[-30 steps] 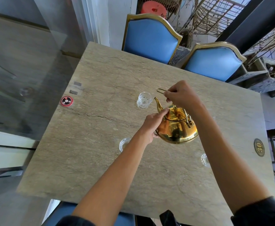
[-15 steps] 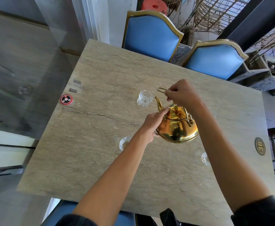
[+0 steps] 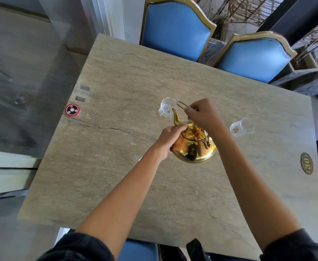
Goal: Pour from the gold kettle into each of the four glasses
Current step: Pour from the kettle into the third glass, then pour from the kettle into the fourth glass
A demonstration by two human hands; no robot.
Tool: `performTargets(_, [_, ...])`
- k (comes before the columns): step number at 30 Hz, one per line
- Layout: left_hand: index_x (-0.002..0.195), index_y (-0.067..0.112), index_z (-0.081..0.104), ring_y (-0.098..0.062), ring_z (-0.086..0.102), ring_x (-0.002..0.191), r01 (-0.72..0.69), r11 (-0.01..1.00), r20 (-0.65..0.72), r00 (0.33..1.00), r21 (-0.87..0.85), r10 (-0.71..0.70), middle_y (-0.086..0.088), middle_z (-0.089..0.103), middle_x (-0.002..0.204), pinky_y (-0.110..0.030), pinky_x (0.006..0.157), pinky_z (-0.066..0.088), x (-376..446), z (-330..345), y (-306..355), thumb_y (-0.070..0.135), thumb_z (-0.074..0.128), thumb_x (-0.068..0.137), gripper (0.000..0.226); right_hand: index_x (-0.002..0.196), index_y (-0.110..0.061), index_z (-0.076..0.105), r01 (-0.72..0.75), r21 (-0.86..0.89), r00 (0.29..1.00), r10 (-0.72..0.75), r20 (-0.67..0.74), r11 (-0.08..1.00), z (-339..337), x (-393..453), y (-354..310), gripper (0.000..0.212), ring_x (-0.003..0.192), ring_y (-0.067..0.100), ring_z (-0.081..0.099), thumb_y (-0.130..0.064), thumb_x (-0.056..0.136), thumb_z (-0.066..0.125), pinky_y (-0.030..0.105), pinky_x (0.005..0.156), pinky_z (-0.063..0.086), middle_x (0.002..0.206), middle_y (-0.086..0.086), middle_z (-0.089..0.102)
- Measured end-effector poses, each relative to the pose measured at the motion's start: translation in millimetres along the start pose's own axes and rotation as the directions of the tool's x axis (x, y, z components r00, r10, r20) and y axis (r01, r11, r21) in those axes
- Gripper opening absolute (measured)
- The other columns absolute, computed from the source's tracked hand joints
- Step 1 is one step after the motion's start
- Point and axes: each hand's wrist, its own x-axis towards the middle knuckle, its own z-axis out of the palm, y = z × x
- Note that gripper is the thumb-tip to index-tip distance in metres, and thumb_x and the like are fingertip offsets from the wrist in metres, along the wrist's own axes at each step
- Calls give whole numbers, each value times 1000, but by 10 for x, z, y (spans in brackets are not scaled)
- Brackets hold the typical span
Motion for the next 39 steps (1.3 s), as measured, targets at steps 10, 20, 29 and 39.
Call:
performTargets(10, [138,25,55,-18,68,115,-118,985,-38,992,124,124,-1,68,128,-42,99,59,87,-129,-174,64,85,64,89,99,-5,70,-90,248,996,86,26,965,64,-369,292,26,49,12,52,-28,101,58,33,54,46,63,2,59])
performTargets(20, [139,29,57,-19,70,114,-194,941,73,981,276,181,2,69,127,-43,100,59,-288,274,-135,68,85,66,88,102,2,66,-132,509,991,127,46,851,-433,-965,513,19,46,10,48,-16,101,60,23,44,40,63,3,54])
performTargets(29, [143,29,57,-19,68,118,-250,890,174,965,381,197,1,69,131,-43,104,57,-454,1019,-71,76,84,58,101,107,15,59,-124,632,978,201,-51,765,-922,-1350,1025,29,39,4,45,-13,102,57,20,39,38,66,4,50])
performTargets(39, [139,26,58,-18,67,117,-295,885,264,942,360,207,1,68,130,-42,102,58,-510,2148,15,74,82,68,88,99,1,69,-111,546,954,243,-176,831,-1806,-1506,1572,17,37,3,42,-14,100,61,18,37,34,64,4,52])
